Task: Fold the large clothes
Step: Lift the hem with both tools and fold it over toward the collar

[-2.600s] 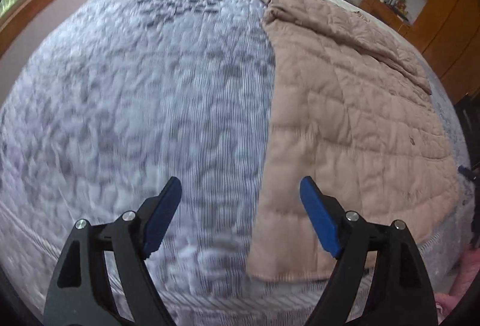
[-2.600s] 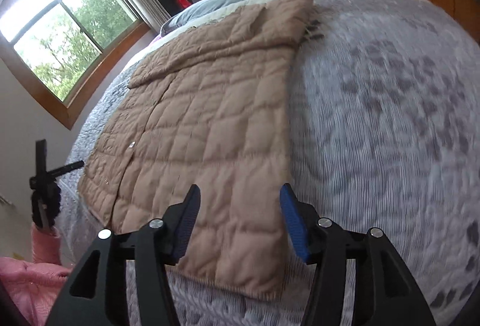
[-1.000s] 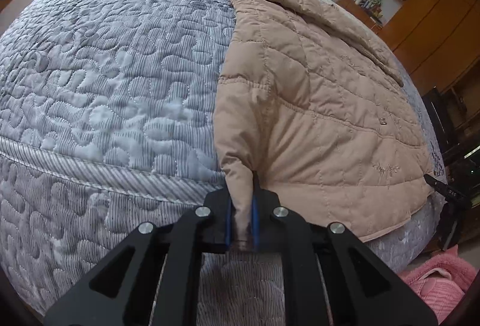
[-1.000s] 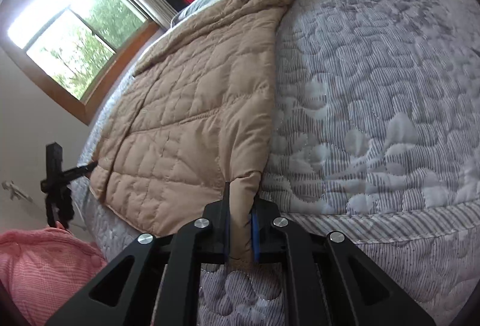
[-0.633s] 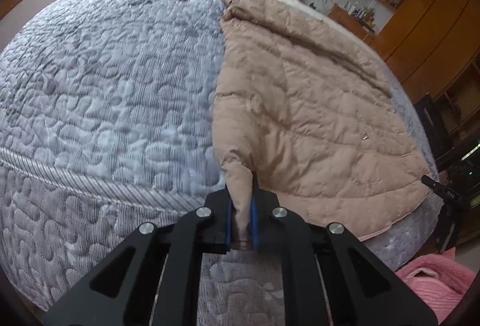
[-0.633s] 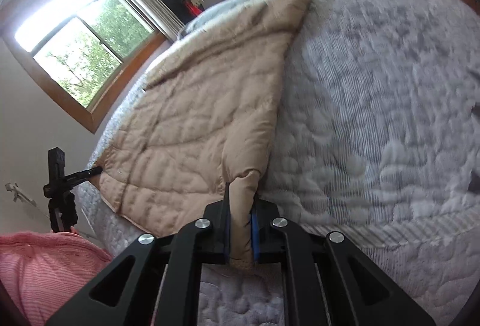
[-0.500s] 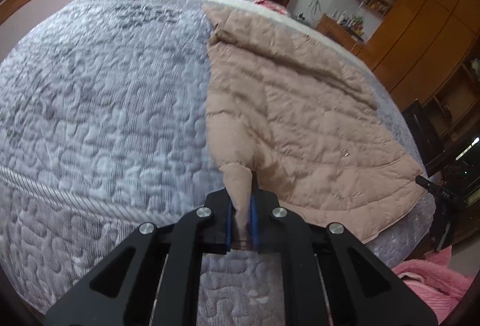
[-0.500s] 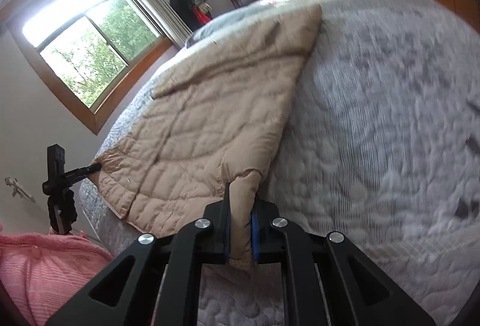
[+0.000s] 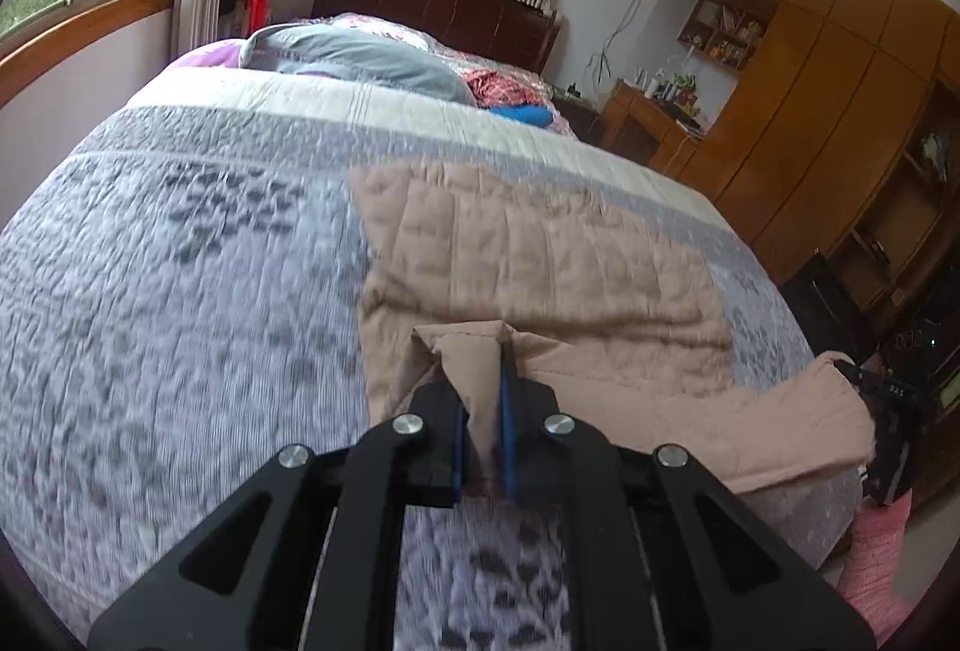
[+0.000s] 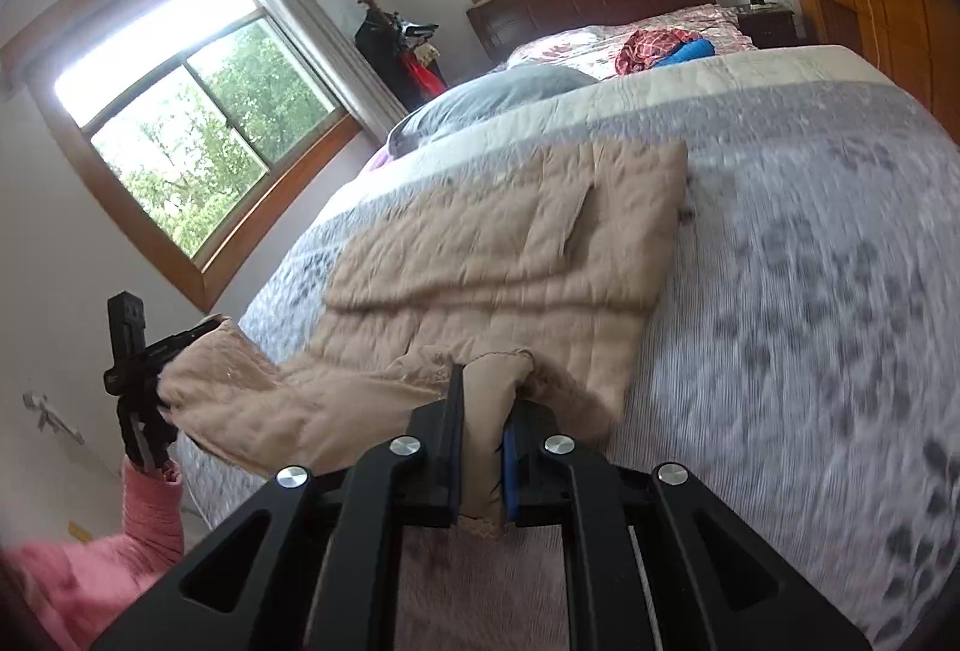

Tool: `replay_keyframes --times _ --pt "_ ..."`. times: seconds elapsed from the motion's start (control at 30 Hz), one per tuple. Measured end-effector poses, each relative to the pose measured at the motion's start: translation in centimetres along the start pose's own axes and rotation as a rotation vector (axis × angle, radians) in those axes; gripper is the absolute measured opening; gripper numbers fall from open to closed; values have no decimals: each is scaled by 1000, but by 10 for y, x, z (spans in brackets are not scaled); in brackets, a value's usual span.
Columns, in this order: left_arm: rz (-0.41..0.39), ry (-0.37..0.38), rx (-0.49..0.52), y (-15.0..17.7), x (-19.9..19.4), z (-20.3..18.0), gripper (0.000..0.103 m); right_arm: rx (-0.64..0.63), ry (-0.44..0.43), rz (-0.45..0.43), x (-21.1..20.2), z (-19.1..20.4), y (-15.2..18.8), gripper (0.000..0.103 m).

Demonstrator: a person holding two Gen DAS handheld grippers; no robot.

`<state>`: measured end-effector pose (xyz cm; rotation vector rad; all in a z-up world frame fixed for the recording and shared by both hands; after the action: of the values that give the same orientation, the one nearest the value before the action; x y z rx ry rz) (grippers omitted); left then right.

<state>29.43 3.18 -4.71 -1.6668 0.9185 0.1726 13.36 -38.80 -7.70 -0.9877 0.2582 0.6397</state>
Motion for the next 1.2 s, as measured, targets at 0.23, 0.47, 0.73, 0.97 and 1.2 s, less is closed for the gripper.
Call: replay_keyframes --times 0.23,0.47,0.73,0.97,1.2 --pt "-15 -42 -57 -71 75 20 8 80 29 13 50 -26 -76 10" --pt "53 -93 -97 -96 158 43 8 156 78 75 120 -67 -117 10" --pt "167 -156 -146 -90 236 70 8 238 125 152 186 -111 -129 10" --pt "232 -165 -207 -82 276 87 11 333 140 196 220 -143 -122 10" --pt "247 -18 -349 -93 262 93 22 453 21 167 212 -150 -120 28"
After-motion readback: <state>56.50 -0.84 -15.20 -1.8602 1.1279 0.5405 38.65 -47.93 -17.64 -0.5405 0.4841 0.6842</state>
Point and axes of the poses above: each gripper's, at about its wrist camera, not at the fingertips, and x roughly the way its jaws point, z to its left, y to its underside, the point moved 9 cm from there along x, roughly the way its jaws point, and after that the axes turned 8 degrees about -z, right-handed, at the moved point
